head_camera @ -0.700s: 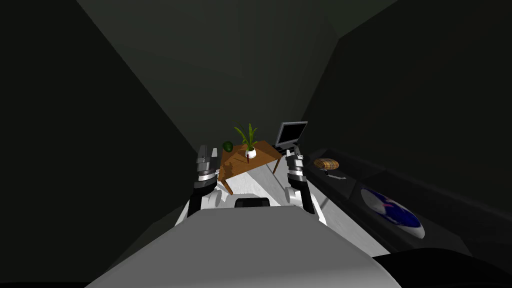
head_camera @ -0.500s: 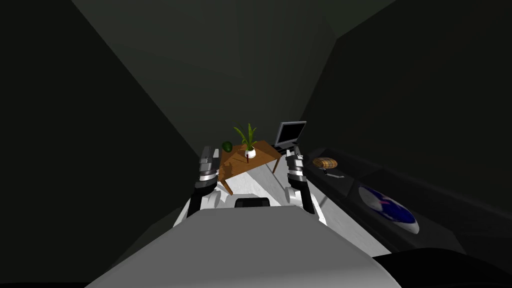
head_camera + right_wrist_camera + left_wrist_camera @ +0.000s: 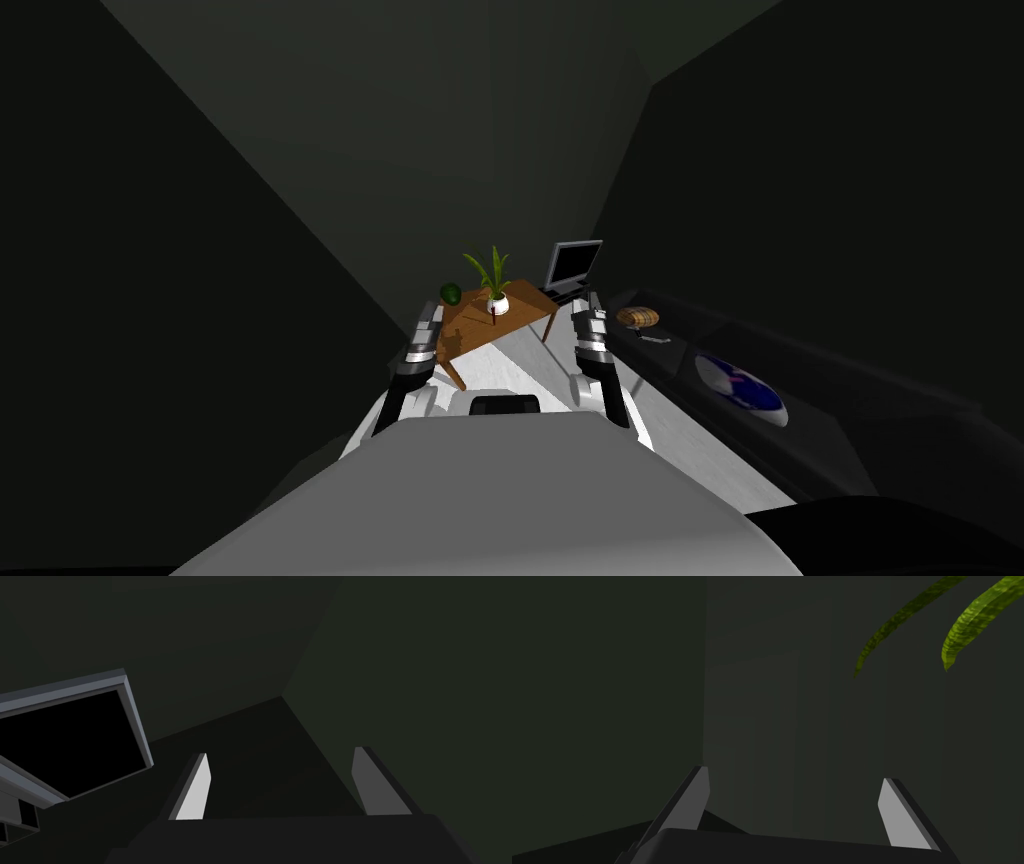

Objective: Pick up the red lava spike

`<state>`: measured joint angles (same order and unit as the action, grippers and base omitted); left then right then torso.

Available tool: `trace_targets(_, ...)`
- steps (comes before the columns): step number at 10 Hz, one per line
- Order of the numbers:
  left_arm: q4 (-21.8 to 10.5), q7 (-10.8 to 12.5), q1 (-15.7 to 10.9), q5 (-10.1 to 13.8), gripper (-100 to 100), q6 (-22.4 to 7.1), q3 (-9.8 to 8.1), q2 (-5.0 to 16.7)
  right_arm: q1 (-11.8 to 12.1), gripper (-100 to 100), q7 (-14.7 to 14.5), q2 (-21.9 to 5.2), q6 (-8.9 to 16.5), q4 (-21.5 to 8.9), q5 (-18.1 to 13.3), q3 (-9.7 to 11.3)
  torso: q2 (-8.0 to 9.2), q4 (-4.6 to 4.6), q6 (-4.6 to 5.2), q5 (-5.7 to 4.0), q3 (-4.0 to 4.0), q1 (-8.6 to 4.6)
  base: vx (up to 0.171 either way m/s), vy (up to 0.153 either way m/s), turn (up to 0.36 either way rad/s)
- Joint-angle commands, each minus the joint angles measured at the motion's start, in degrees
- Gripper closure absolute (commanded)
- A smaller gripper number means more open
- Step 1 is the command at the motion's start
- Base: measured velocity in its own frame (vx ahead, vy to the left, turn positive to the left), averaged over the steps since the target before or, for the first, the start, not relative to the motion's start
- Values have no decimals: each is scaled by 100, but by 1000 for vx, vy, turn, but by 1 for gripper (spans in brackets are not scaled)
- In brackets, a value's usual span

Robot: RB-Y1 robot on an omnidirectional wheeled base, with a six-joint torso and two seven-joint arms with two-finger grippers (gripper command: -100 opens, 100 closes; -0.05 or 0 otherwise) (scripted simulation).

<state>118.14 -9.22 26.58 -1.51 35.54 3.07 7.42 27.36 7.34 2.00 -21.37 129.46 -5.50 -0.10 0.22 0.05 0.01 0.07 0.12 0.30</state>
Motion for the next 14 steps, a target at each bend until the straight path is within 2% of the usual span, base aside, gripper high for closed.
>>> trace_targets(1,-215,-91,-54,26,-100,45,-16,66,0,0,0,0,0,0,0,0,0,0,0,0,0,0,-46,50,-40)
trace_targets(2,-413,-234,-109,61,-100,74,-25,146,1,0,0,0,0,0,0,0,-5,0,-2,-1,-2,-7,-32,42,-89)
trace_targets(3,-463,-234,-109,61,-100,74,-25,146,0,0,0,0,0,0,0,0,-9,-2,0,-2,-5,-10,-19,32,-67)
trace_targets(4,-708,-391,-169,98,-100,108,-34,212,1,0,0,0,0,0,0,0,-15,-3,-1,-3,-8,-14,-28,34,-152)
trace_targets(5,-728,-391,-169,98,-100,108,-34,212,0,0,0,0,0,0,0,0,-14,-3,1,-3,-8,-14,-30,35,-58)
trace_targets(6,-952,-558,-233,137,-100,147,-41,263,1,0,0,0,0,0,0,0,-13,-2,-2,-3,-7,-15,-33,42,-115)
trace_targets(7,-1008,-558,-233,137,-100,147,-41,263,0,0,0,0,0,0,0,0,-12,-2,0,-2,-7,-12,-29,41,-78)
trace_targets(8,-1239,-737,-303,177,-100,190,-48,300,1,0,0,0,0,0,0,0,-13,-2,-2,-3,-7,-13,-40,43,-159)
trace_targets(9,-1303,-737,-303,177,-100,190,-48,300,0,0,0,0,0,0,0,0,-10,-2,0,-2,-6,-12,-33,41,-70)
trace_targets(10,-1517,-924,-377,218,-100,239,-53,322,1,0,0,0,0,0,0,0,-12,-2,-3,-3,-6,-12,-28,48,-154)
trace_targets(11,-1612,-924,-377,218,-100,239,-53,322,1,0,0,0,0,0,0,0,-14,-2,0,-2,-7,-10,-28,41,-72)
trace_targets(12,-1833,-1120,-457,258,-100,291,-56,335,1,0,0,0,0,0,0,0,-15,-3,-3,-2,-8,-11,-38,38,-167)
trace_targets(13,-1935,-1120,-457,258,-100,291,-56,335,0,0,0,0,0,0,0,0,-13,-2,0,-3,-7,-12,-28,38,-79)
trace_targets(14,-2120,-1323,-543,299,-100,349,-57,340,1,0,0,0,0,0,0,0,-15,-2,-3,-3,-8,-13,-32,42,-129)
